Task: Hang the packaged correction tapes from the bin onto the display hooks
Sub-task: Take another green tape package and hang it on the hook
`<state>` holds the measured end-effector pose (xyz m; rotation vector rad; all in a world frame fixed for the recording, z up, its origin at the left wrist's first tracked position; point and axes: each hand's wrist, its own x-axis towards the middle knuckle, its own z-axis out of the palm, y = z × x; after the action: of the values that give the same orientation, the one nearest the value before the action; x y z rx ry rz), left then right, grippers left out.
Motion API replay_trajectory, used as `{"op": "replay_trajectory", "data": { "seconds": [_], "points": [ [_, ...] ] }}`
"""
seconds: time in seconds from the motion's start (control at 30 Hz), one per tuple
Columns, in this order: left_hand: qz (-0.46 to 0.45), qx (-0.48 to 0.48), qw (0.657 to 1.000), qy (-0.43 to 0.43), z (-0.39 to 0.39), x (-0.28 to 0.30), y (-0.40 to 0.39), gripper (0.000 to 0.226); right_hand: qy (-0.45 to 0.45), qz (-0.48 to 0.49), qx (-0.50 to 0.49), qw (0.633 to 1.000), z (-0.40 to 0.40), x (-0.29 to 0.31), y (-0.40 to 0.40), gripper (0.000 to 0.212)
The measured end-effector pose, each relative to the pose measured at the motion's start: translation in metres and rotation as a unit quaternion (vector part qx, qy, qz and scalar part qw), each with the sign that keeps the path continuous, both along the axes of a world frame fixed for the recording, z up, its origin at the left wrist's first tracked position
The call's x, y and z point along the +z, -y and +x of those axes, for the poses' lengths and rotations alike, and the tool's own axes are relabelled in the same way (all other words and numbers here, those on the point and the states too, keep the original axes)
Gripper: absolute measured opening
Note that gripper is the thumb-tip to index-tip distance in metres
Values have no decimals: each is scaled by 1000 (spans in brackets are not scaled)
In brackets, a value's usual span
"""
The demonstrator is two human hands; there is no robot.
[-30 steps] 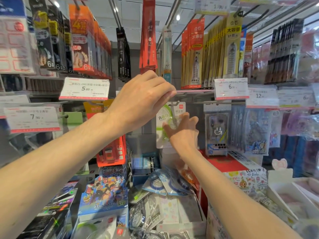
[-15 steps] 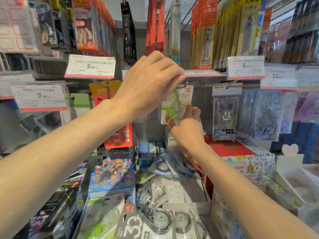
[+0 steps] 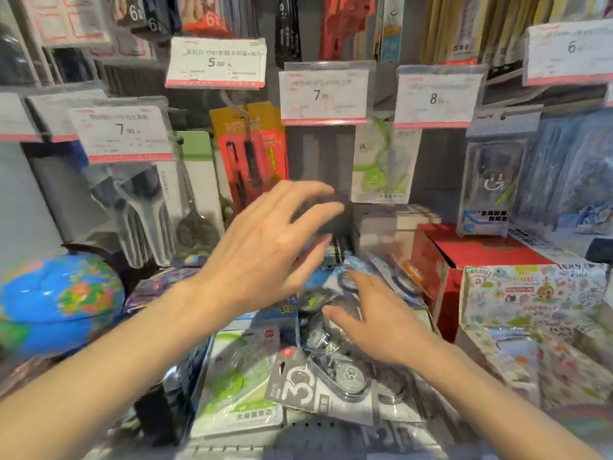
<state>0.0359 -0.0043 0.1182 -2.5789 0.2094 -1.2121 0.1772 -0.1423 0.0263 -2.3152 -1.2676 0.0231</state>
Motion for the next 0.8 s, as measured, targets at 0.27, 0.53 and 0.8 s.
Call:
{"op": "replay_trajectory", "data": {
  "seconds": [0.27, 0.53, 0.8],
  "points": [
    [-127, 200, 892, -386, -41, -63, -36, 63, 25, -137, 129, 982, -18, -15, -2, 63],
    [-189, 252, 790, -525, -42, -82, -34, 54, 67, -142, 109, 982, -19, -13, 1, 37],
    [-204, 272, 773, -536, -42, -84, -33, 66, 86, -220, 77, 969, 0, -7, 24, 38]
  ]
}}
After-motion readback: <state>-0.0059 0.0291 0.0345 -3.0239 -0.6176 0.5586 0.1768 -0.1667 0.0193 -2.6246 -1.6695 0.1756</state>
